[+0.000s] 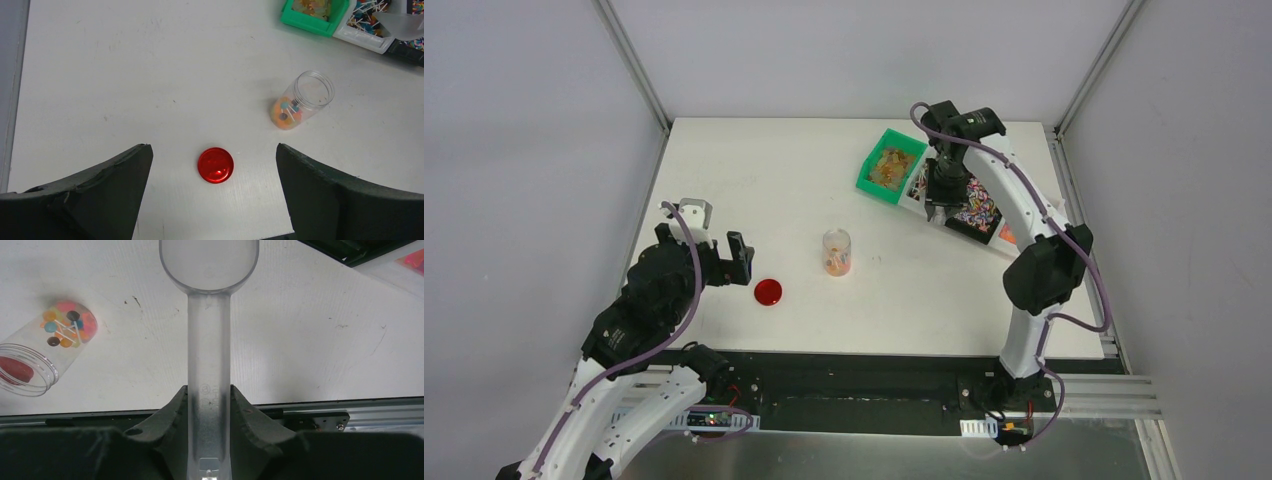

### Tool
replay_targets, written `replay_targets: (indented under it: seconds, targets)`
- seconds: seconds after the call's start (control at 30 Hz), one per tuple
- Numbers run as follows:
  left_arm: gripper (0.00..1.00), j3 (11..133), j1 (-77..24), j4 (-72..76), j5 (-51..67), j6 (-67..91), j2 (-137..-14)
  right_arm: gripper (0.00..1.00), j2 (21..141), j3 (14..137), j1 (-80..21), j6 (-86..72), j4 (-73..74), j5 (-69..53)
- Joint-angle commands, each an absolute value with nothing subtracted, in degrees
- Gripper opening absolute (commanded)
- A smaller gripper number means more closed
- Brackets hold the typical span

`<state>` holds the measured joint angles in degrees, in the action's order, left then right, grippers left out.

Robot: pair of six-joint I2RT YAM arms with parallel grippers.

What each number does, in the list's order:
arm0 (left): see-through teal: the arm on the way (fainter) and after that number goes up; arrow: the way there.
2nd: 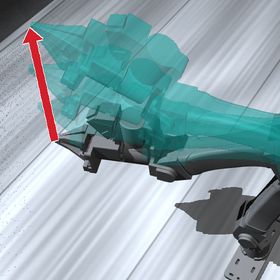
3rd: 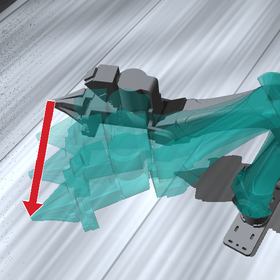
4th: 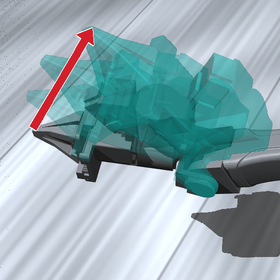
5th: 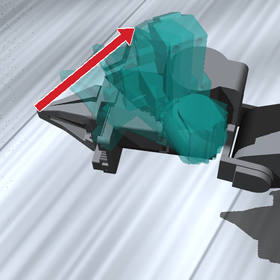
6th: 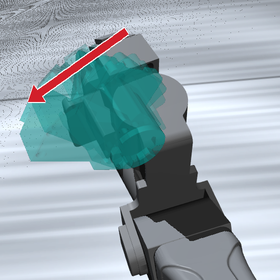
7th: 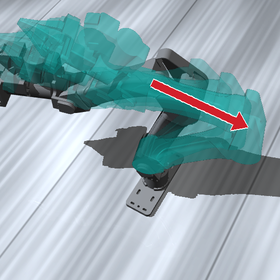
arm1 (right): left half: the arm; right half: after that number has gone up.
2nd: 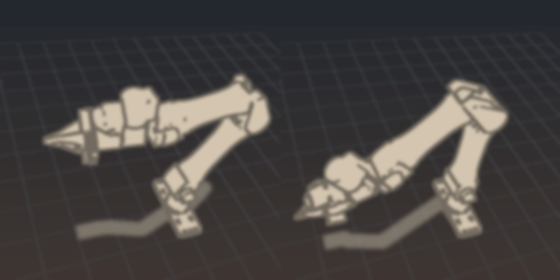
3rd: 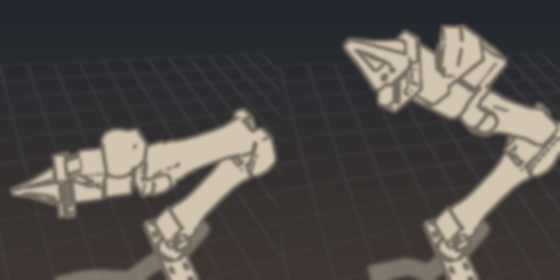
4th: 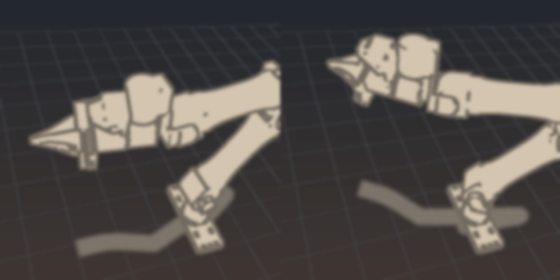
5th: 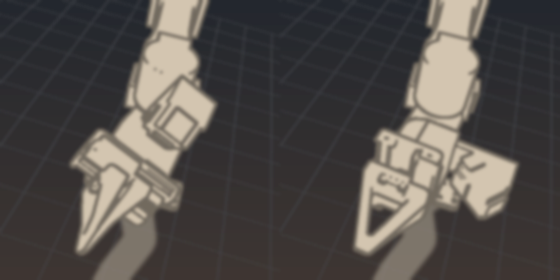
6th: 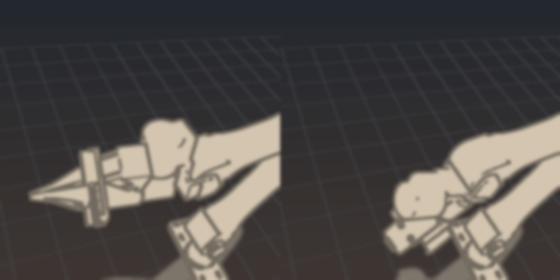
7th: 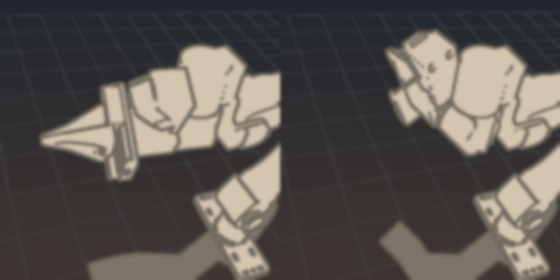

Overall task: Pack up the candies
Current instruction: Scoop the fake candies from the storage box.

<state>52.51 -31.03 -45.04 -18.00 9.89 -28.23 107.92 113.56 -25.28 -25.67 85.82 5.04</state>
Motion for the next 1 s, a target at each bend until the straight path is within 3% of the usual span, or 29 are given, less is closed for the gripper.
replay_targets:
  seconds: [0.0,0.97]
  targets:
    - [0.99,52.29,-30.63,-43.68,-18.39,9.62,-27.77,0.0,109.12,116.89,-24.09,-27.85,86.41,2.69]
    - [0.99,52.29,-30.72,-43.68,-18.79,9.66,-27.56,0.0,119.97,123.78,-20.42,-27.99,84.39,-0.53]
